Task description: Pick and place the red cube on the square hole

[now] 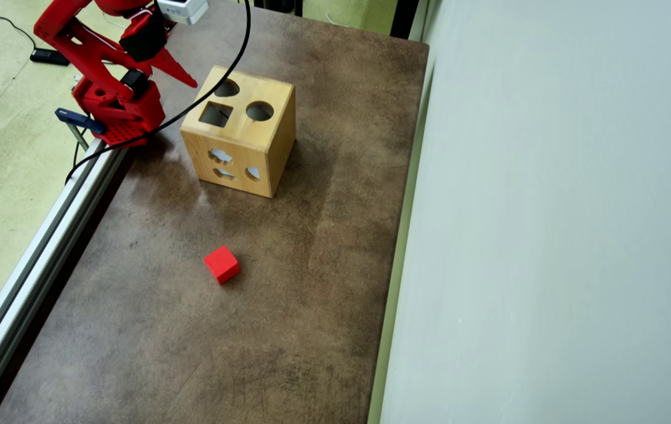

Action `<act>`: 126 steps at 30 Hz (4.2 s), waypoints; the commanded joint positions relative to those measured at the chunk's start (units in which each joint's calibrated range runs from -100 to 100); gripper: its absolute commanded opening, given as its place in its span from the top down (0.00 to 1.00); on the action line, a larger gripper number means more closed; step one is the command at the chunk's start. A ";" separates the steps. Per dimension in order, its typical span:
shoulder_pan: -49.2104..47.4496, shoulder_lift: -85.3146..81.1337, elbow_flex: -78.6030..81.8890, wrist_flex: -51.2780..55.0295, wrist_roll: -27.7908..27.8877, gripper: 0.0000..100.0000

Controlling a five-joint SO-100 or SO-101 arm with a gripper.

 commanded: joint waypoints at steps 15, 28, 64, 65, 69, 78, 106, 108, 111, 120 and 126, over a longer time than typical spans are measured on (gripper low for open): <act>0.23 -41.60 -12.66 11.23 -54.80 0.94; 0.23 -41.60 -12.66 11.23 -54.60 0.94; 0.45 -32.94 -13.73 11.07 -54.41 0.94; 0.45 -30.90 -14.27 10.83 -54.41 0.94; 0.52 -22.24 -21.96 11.15 -54.36 0.94; 11.59 5.28 -46.74 11.07 -54.16 0.94; 25.49 32.88 -50.14 0.69 -13.38 0.94; 25.49 34.58 -50.14 0.61 -11.92 0.94; 25.49 37.47 -50.22 0.53 -10.65 0.94; 25.26 47.83 -51.12 0.05 -6.79 0.93; 25.49 53.18 -50.14 -0.76 -1.71 0.93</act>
